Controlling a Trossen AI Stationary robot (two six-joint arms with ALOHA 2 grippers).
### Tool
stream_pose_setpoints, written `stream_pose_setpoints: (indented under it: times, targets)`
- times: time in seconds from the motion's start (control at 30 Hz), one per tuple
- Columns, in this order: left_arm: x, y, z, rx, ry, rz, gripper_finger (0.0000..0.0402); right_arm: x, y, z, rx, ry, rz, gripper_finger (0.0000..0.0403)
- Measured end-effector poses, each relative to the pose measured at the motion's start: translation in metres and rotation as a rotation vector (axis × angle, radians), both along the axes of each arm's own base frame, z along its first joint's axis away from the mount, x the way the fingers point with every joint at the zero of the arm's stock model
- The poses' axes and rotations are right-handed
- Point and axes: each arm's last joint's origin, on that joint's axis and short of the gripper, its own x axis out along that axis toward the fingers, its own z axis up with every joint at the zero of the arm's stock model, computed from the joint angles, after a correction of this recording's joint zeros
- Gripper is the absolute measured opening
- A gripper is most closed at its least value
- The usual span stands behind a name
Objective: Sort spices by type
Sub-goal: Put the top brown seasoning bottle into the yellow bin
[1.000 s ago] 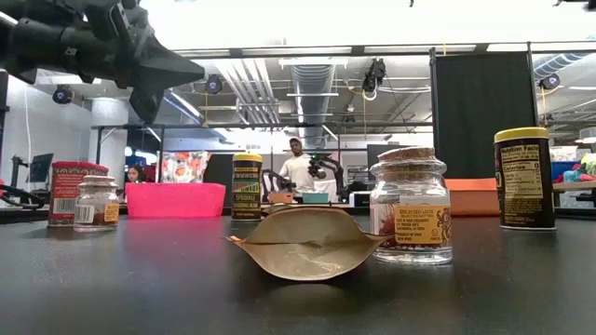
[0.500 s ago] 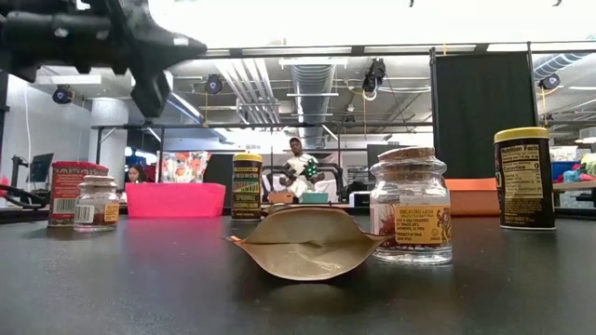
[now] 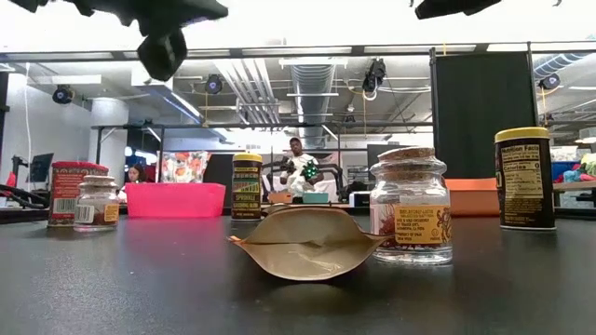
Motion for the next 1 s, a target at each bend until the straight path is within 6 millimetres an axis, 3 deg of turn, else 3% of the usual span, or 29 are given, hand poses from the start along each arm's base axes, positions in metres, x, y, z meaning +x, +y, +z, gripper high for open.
stream_pose_setpoints:
  times: [0.27,0.5,0.63,0.83,1.0]
  targets:
    - [0.014,-0.01,0.009,0.041,0.463,0.068,0.0,-0.006,-0.007,-0.006,-0.013,-0.035,-0.095,0.0009]
    - [0.007,-0.019,0.015,0.104,0.894,-0.019,0.0,-0.006,-0.007,-0.016,0.025,-0.023,-0.143,0.0009]
    - [-0.005,-0.015,0.023,0.172,1.081,-0.021,0.0,-0.006,-0.007,-0.021,0.016,-0.012,-0.147,0.0009]
    - [-0.015,0.002,0.029,0.157,1.162,-0.007,0.0,-0.005,-0.01,-0.024,0.052,-0.022,-0.18,0.0009]
    - [-0.02,0.001,0.029,0.323,1.142,-0.215,0.0008,-0.004,-0.014,-0.025,0.065,-0.027,-0.202,0.0009]
